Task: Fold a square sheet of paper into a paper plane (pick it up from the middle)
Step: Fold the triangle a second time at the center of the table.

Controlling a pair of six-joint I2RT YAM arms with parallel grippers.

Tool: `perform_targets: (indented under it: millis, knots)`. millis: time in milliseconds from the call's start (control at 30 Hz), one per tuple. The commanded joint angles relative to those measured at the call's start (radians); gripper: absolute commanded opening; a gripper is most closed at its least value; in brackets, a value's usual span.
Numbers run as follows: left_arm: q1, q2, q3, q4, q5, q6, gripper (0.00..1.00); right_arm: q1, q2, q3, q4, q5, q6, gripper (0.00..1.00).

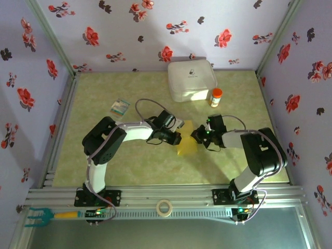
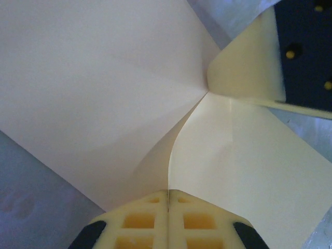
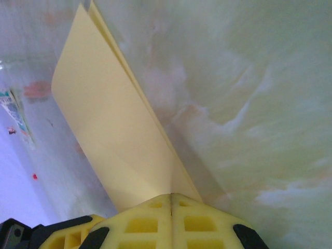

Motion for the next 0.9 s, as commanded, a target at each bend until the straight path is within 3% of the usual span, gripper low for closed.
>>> perform_targets:
  millis: [0, 167, 400, 567, 867]
  knots:
    - [0.006, 0.045, -0.005, -0.096, -0.012, 0.023, 0.04, -0.033, -0.017, -0.011, -0.03, 0.065, 0.007, 0.02]
    - [0.006, 0.042, -0.004, -0.1, -0.01, 0.023, 0.04, -0.059, -0.063, -0.028, 0.015, 0.042, 0.025, 0.02]
    - [0.006, 0.038, -0.002, -0.101, -0.009, 0.024, 0.04, 0.008, -0.157, -0.012, -0.052, 0.022, -0.001, 0.04]
    - [0.007, 0.038, -0.003, -0.101, -0.009, 0.023, 0.04, 0.089, -0.093, -0.004, -0.022, -0.02, 0.009, 0.03]
    - [0.006, 0.043, 0.0, -0.099, -0.004, 0.019, 0.04, 0.099, 0.002, -0.017, -0.049, 0.014, -0.023, 0.0]
